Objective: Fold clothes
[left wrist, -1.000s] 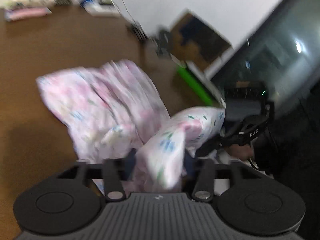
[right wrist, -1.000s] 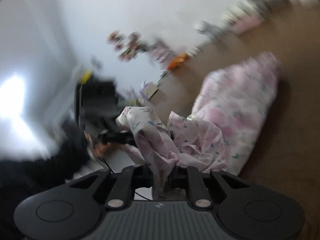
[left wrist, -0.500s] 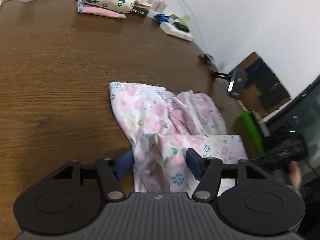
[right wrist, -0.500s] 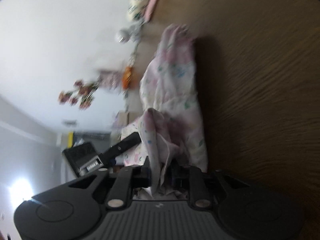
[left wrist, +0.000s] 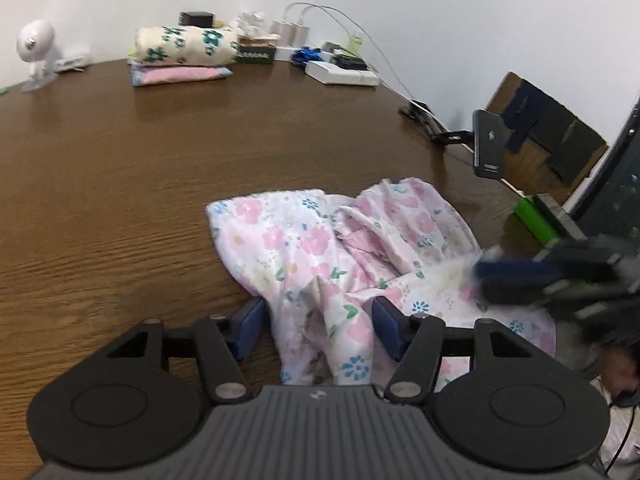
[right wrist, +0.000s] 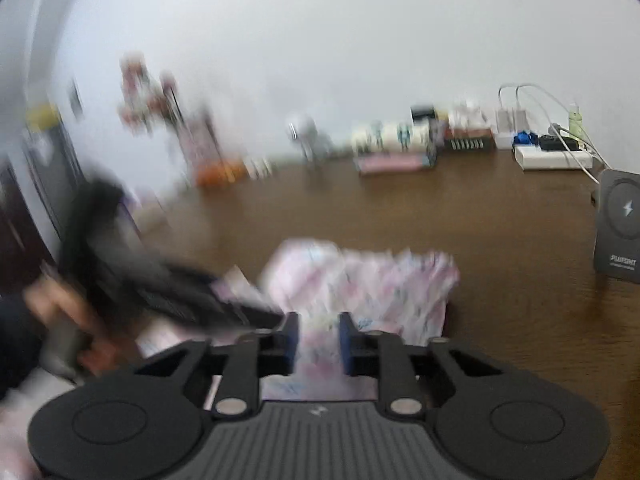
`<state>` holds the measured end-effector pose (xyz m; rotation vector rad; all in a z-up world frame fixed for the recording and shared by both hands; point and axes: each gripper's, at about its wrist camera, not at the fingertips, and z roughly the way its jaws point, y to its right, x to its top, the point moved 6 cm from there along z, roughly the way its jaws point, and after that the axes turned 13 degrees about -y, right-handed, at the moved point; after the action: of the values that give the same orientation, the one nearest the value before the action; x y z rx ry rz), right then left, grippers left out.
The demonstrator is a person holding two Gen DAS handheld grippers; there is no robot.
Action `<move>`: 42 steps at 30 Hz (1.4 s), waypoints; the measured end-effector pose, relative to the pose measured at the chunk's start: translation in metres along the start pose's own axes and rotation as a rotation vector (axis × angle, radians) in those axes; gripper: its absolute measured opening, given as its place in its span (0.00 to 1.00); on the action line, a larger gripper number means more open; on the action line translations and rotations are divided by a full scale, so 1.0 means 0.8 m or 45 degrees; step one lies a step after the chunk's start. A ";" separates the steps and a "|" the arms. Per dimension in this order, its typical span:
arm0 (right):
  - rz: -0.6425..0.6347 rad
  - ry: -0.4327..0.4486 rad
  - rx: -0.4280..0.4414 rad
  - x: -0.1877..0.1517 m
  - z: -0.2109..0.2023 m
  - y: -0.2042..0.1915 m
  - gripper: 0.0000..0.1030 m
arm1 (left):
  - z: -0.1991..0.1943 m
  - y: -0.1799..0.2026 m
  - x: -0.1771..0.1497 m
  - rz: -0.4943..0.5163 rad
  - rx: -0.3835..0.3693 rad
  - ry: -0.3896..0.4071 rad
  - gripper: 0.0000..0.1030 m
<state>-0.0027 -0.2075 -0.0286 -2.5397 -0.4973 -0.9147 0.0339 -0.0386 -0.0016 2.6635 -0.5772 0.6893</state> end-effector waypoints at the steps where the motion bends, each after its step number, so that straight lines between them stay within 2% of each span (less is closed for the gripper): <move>1: 0.000 -0.048 -0.056 -0.005 0.017 -0.001 0.13 | -0.018 -0.002 0.000 -0.023 0.027 0.049 0.57; 3: 0.045 -0.070 -0.080 -0.012 0.026 0.008 0.07 | -0.064 0.009 -0.002 0.000 0.006 0.188 0.56; 4: 0.067 -0.062 -0.086 -0.014 0.026 0.013 0.07 | -0.073 0.021 -0.003 0.027 -0.008 0.202 0.53; 5: 0.069 -0.067 -0.092 -0.012 0.028 0.011 0.07 | -0.074 0.034 -0.004 0.049 -0.014 0.191 0.49; 7: 0.070 -0.070 -0.103 -0.009 0.031 0.008 0.07 | -0.066 0.056 -0.007 0.091 -0.012 0.137 0.24; 8: 0.055 -0.071 -0.110 -0.009 0.031 0.007 0.07 | -0.048 0.060 -0.011 0.117 0.006 0.073 0.21; 10: 0.020 -0.072 -0.119 -0.011 0.029 0.006 0.07 | -0.025 0.050 -0.022 0.086 0.022 0.022 0.15; 12: 0.012 -0.077 -0.107 -0.015 0.023 0.009 0.08 | -0.006 0.038 -0.035 0.032 0.032 -0.011 0.14; 14: 0.020 -0.050 -0.096 -0.018 0.007 0.013 0.10 | -0.005 0.038 -0.043 0.024 0.048 0.001 0.14; 16: 0.014 0.036 -0.103 -0.014 -0.012 0.014 0.12 | -0.007 0.040 -0.049 0.025 0.067 0.026 0.14; 19: -0.019 0.012 -0.119 -0.011 -0.007 0.004 0.19 | -0.009 0.041 -0.053 0.021 0.082 0.045 0.14; 21: -0.060 -0.070 -0.148 -0.021 0.012 -0.001 0.19 | -0.012 0.045 -0.056 0.024 0.078 0.042 0.15; 24: -0.186 -0.016 -0.196 -0.029 -0.003 -0.015 0.20 | -0.015 0.054 -0.066 0.054 0.068 0.036 0.15; 26: -0.280 0.067 -0.144 -0.035 -0.022 -0.025 0.20 | -0.018 0.056 -0.075 0.063 0.062 0.032 0.15; 28: -0.325 0.042 -0.062 -0.046 -0.024 -0.033 0.23 | -0.023 0.059 -0.082 0.061 0.064 0.027 0.15; 29: -0.325 -0.002 -0.051 -0.052 -0.019 -0.034 0.23 | -0.025 0.061 -0.086 0.066 0.068 0.027 0.15; 32: -0.300 -0.018 -0.017 -0.066 -0.022 -0.035 0.23 | -0.033 0.071 -0.100 0.091 0.088 0.033 0.17; 33: -0.292 -0.023 -0.005 -0.071 -0.023 -0.035 0.23 | -0.038 0.078 -0.107 0.141 0.118 0.055 0.22; 35: -0.276 -0.034 0.018 -0.080 -0.025 -0.035 0.23 | -0.053 0.095 -0.120 0.277 0.195 0.115 0.46; 37: -0.276 -0.034 0.051 -0.085 -0.030 -0.032 0.23 | -0.070 0.112 -0.133 0.423 0.281 0.190 0.84; 39: -0.276 -0.037 0.083 -0.088 -0.034 -0.026 0.23 | -0.086 0.127 -0.149 0.600 0.388 0.277 0.92; 42: -0.279 -0.029 0.145 -0.090 -0.034 -0.020 0.23 | -0.089 0.145 -0.179 0.842 0.500 0.312 0.93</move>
<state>-0.0764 -0.2204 -0.0533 -2.4289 -0.8239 -0.9054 -0.1613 -0.0670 0.0077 2.6416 -1.3960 1.4107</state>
